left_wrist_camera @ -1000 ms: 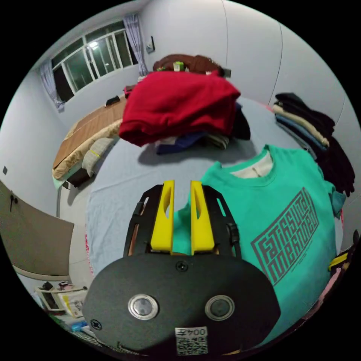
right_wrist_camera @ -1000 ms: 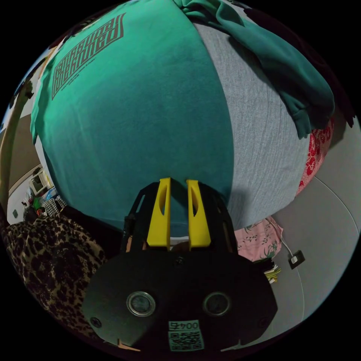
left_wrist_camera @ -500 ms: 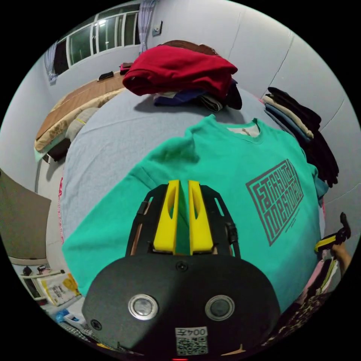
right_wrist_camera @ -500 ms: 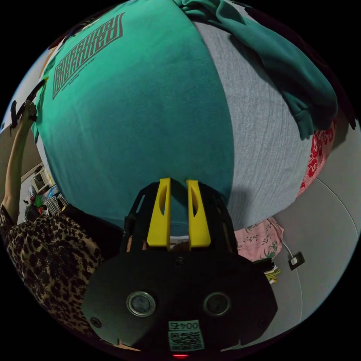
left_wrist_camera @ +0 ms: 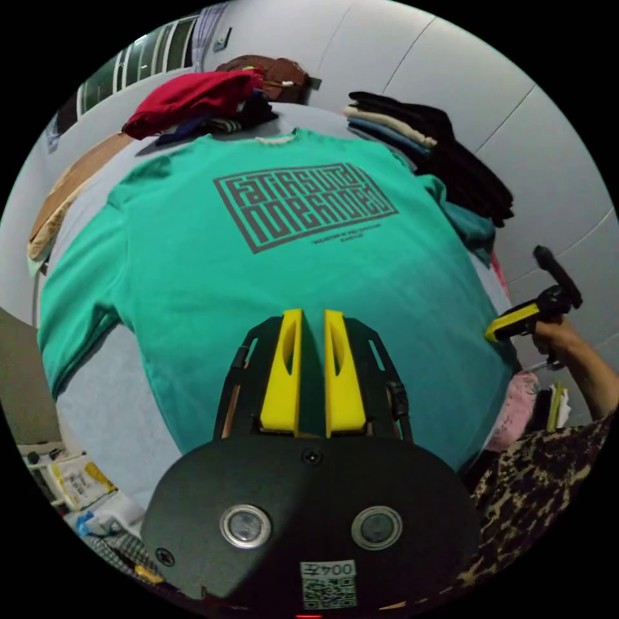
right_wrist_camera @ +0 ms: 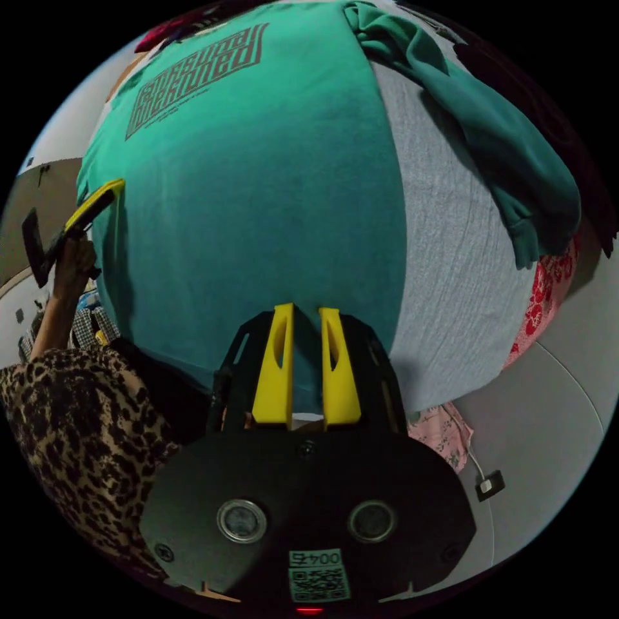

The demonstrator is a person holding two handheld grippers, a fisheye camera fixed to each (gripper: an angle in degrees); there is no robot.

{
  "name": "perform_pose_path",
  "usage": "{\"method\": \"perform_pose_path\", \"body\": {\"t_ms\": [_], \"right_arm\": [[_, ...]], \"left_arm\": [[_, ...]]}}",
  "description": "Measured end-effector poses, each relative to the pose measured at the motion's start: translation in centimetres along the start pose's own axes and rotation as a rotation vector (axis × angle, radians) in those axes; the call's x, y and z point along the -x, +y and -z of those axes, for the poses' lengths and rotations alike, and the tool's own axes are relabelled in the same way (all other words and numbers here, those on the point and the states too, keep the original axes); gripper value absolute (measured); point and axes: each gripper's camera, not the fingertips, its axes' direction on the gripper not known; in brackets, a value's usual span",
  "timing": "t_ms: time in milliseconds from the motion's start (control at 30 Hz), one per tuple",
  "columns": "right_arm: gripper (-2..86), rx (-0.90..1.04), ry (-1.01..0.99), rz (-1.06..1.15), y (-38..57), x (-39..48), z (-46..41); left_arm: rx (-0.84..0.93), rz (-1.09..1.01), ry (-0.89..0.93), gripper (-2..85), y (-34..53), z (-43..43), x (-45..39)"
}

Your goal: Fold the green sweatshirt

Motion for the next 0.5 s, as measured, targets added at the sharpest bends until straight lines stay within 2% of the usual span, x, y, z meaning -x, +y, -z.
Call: {"method": "perform_pose_path", "body": {"t_ms": [100,133,200,300,367,500], "right_arm": [[12.1,-0.136,-0.167,0.047,3.0,-1.9,1.9],[13.3,-0.189,-0.165,0.026,3.7,-2.7,2.7],[16.1,-0.42,-0.058,-0.074,6.1,-6.5,6.0],[19.3,-0.582,0.033,-0.158,7.2,-11.9,9.1],[21.2,-0.618,0.1,-0.148,6.9,-14.2,9.9],[22.4,-0.5,0.067,-0.068,4.4,-16.8,9.2]], "left_arm": [[0.022,-0.017,-0.043,3.2,-0.6,-1.0,-1.7],[0.033,-0.029,-0.054,3.1,-0.8,-1.2,-2.1],[0.07,-0.062,-0.103,2.7,-1.5,-2.1,-3.9],[0.115,-0.034,-0.138,2.4,-2.4,-3.1,-5.6],[0.145,-0.003,-0.152,2.4,-2.9,-3.7,-6.5],[0.223,-0.022,-0.233,2.5,-4.4,-5.2,-9.5]]}}
